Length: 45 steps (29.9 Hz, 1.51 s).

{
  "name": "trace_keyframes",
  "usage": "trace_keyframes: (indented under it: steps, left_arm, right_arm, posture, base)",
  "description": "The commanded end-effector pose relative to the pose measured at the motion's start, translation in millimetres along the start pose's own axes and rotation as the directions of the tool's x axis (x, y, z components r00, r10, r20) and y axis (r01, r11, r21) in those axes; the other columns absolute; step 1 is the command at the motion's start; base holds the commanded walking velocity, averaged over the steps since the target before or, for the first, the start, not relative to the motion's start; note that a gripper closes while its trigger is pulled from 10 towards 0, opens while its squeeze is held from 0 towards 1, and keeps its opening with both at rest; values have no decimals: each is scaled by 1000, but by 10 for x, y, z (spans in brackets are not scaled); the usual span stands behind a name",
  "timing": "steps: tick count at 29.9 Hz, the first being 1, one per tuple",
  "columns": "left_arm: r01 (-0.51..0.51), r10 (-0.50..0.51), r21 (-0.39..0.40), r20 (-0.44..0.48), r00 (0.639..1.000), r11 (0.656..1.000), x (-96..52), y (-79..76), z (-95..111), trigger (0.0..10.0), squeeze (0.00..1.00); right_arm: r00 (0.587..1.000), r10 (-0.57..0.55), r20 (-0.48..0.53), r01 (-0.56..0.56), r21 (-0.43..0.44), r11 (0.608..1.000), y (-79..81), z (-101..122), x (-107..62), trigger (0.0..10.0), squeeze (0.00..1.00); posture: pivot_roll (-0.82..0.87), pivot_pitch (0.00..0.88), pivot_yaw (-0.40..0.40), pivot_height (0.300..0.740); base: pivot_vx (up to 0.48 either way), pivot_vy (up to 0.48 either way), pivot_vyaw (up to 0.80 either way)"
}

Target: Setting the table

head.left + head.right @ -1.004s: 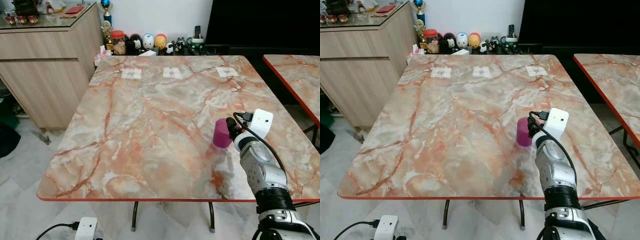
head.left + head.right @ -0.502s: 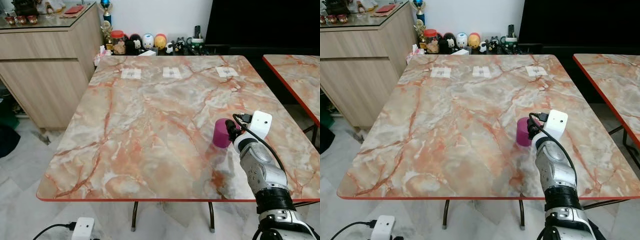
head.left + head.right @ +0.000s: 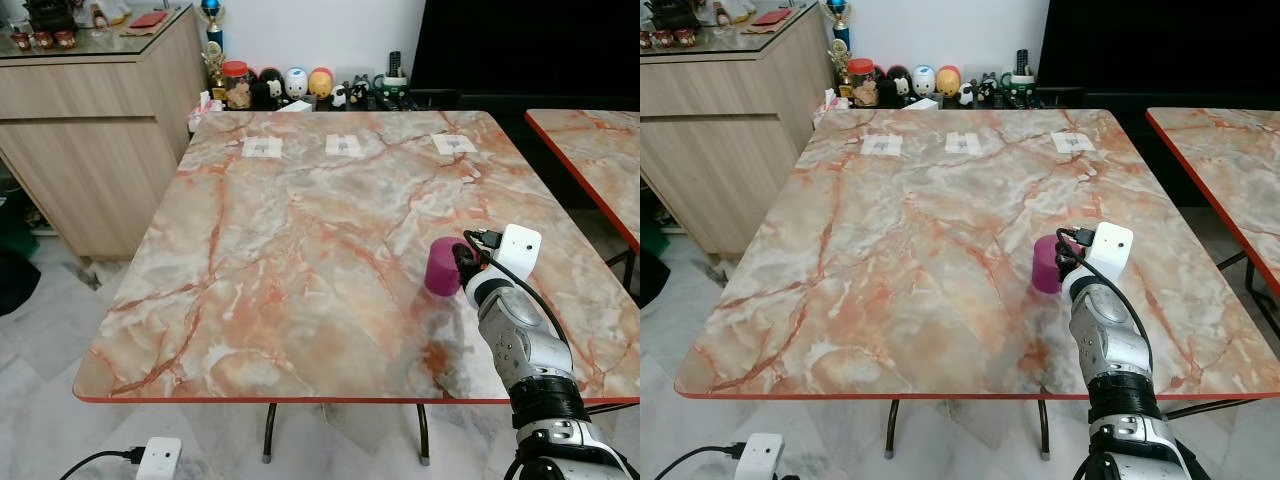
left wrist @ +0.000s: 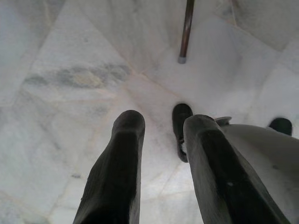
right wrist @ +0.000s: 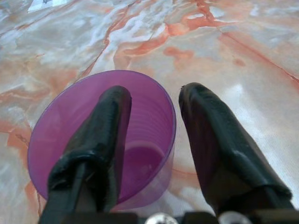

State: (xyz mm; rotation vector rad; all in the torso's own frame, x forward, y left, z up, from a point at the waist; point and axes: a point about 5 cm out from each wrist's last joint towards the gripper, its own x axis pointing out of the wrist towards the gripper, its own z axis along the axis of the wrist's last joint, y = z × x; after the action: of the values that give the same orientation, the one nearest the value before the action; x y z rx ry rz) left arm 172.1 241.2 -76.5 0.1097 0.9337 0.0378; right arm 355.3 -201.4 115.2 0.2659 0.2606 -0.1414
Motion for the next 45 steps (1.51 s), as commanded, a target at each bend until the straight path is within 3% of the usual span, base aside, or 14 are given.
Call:
trace_keyframes:
  steps: [1,9,10,11,12,13,14,19,35,40,43,45]
  left_arm:
    - [2,-2,3,-16,1000,1000,4,-41,-26,10000,0]
    - [2,-2,3,-18,1000,1000,1,-27,-30,10000,0]
    - [-3,3,3,-17,1000,1000,-10,31,-33,10000,0]
    - [-6,6,2,-17,1000,1000,-17,66,-34,10000,0]
    - [-10,10,2,-17,1000,1000,-25,106,-37,10000,0]
    - [-14,14,3,-17,1000,1000,-36,152,-41,10000,0]
    - [-16,16,3,-17,1000,1000,-41,174,-44,10000,0]
    - [-21,21,2,-17,1000,1000,-50,211,-46,10000,0]
    - [-3,3,6,-21,1000,1000,5,-36,-27,10000,0]
    - [-7,7,6,-22,1000,1000,2,-27,-34,10000,0]
    - [-15,15,3,-22,1000,1000,-14,49,-44,10000,0]
    - [-23,23,1,-25,999,1000,-36,128,-68,10000,0]
  right_arm:
    - [1000,0,-32,0,-6,1000,13,-23,19,10000,0]
    - [999,-7,-43,7,-7,1000,0,-53,18,10000,0]
    - [999,-8,-44,8,-6,1000,0,-56,17,9333,0]
    - [999,-8,-44,8,-5,1000,0,-56,17,7647,0]
    - [999,-8,-44,7,-4,1000,2,-57,16,3294,0]
    - [999,-7,-43,7,-3,1000,3,-57,16,863,0]
    - [999,-7,-43,6,-3,1000,3,-57,16,0,0]
    - [999,-5,-41,5,-1,1000,5,-55,17,0,0]
    - [1000,3,-7,-3,14,1000,37,-14,22,0,0]
    - [986,40,161,-45,28,999,114,167,-19,0,0]
    - [952,69,297,-59,-43,997,173,282,-112,0,0]
    - [932,63,358,-58,-25,998,201,262,-213,0,0]
  posture:
    - [110,20,-37,740]
    - [111,20,-37,740]
    - [112,20,-36,740]
    - [112,20,-36,740]
    - [111,21,-35,740]
    - [111,21,-35,740]
    - [111,21,-35,740]
    - [111,21,-35,740]
    - [116,19,-38,740]
    - [115,16,-40,740]
    - [112,14,-46,740]
    - [106,13,-49,740]
  base:
    - [0,0,0]
    - [0,0,0]
    - [0,0,0]
    - [0,0,0]
    - [0,0,0]
    - [0,0,0]
    - [0,0,0]
    - [0,0,0]
    - [0,0,0]
    - [0,0,0]
    - [0,0,0]
    - [0,0,0]
